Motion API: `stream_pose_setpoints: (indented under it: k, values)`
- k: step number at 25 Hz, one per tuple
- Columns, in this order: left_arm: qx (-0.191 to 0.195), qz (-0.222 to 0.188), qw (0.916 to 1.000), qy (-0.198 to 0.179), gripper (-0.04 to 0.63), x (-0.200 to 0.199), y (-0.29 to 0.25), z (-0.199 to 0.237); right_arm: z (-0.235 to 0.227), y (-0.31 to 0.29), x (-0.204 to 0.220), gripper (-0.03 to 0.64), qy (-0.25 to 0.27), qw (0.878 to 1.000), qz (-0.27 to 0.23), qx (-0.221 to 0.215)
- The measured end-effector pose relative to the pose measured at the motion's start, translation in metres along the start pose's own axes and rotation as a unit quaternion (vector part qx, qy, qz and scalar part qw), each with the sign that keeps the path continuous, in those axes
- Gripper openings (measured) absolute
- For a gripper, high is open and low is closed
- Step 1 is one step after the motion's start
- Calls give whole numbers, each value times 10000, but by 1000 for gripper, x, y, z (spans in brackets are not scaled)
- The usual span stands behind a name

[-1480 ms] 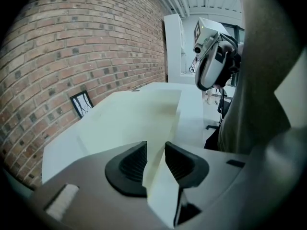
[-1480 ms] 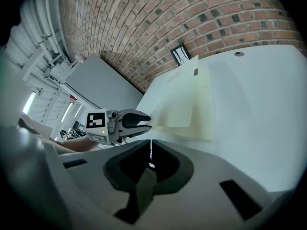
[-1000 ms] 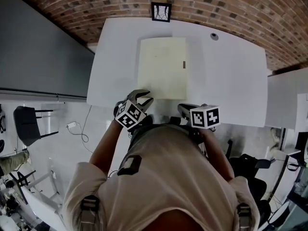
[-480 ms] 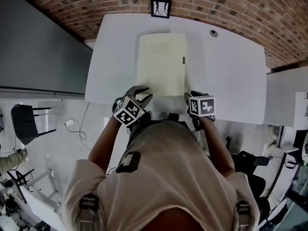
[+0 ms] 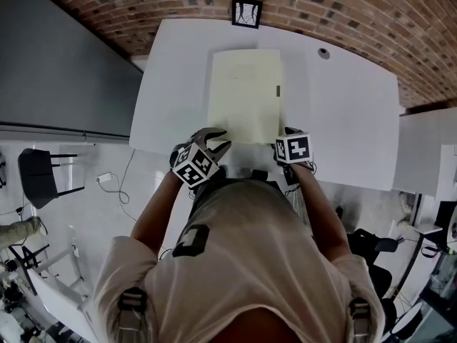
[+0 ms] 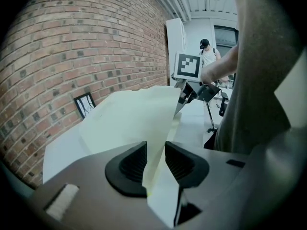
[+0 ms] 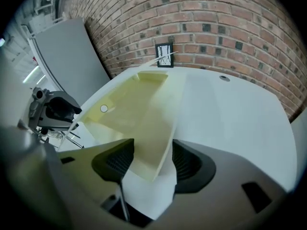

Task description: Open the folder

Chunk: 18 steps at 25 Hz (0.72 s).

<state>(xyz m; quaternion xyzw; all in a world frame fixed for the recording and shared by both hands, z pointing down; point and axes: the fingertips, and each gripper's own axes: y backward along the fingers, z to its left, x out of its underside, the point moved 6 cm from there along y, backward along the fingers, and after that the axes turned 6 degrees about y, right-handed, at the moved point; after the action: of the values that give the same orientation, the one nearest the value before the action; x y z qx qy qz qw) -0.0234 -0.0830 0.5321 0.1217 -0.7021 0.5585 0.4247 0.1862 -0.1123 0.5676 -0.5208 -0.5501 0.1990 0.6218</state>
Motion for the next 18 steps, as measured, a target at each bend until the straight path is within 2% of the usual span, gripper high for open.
stream_pose_setpoints:
  k: [3, 5, 6, 9, 11, 15, 18]
  values:
    - [178, -8, 9998, -13, 122, -3, 0, -3, -1, -2, 1, 215, -125, 9999, 6, -92]
    - [228, -31, 9997, -53, 223, -8, -2, -8, -2, -3, 2, 215, -210, 9997, 8, -148]
    - [167, 1, 9997, -183, 244, -10, -4, -10, -2, -3, 2, 215, -225, 9996, 16, -157]
    - [-166, 208, 9962, -824, 250, -12, -16, -17, -2, -4, 3, 215, -240, 9996, 46, -155]
    - [-409, 264, 9927, -1099, 250, -15, -23, -18, -2, -4, 3, 215, -248, 9995, 50, -170]
    - [-671, 214, 9922, -1032, 249, -22, -28, -13, -2, -5, 2, 215, -192, 9996, 85, -172]
    - [-798, 182, 9910, -1063, 221, -23, -26, -11, -1, -5, 2, 215, -138, 9998, 94, -137]
